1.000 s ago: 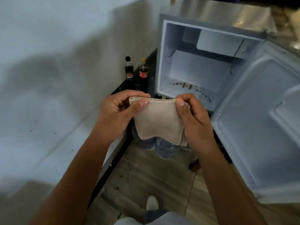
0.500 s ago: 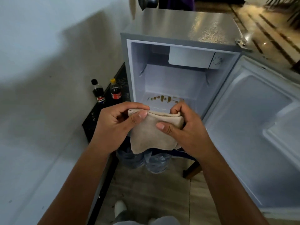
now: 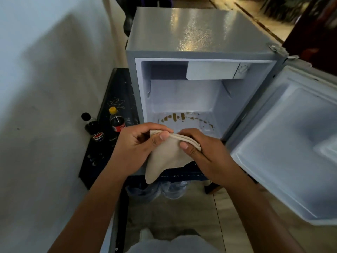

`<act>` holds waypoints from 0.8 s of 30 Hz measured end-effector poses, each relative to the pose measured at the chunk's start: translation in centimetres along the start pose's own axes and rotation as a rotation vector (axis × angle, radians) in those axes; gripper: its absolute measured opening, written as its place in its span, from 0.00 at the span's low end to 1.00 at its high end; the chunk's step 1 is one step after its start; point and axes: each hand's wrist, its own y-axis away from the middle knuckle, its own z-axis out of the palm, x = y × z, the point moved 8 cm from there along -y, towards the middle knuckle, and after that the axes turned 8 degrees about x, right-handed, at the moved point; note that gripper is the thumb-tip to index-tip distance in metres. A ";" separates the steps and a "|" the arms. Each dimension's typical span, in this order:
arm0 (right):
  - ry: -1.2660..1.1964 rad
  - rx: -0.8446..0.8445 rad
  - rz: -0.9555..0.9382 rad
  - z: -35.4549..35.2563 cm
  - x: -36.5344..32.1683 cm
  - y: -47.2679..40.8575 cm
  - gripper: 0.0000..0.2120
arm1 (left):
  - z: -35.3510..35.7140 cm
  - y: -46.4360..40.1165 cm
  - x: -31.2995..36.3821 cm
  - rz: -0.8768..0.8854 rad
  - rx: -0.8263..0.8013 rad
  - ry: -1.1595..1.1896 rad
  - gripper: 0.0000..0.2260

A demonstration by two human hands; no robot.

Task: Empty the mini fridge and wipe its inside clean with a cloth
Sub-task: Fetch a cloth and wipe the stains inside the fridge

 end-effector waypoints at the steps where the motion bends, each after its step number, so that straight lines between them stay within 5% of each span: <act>1: -0.018 0.015 0.006 0.2 -0.1 -0.2 0.18 | -0.2 -0.7 -0.3 0.008 -0.018 -0.004 0.06; 13: -0.287 0.156 0.082 -1.9 3.4 -3.9 0.13 | 1.9 -7.1 -2.2 0.132 -0.081 -0.131 0.06; 20: -0.559 0.287 0.181 -4.0 8.8 -6.9 0.09 | 3.2 -13.0 4.9 0.600 -0.029 -0.572 0.13; 24: -0.598 0.259 0.441 -2.2 16.8 -8.2 0.11 | 5.1 -18.6 5.7 0.688 -0.228 -0.958 0.22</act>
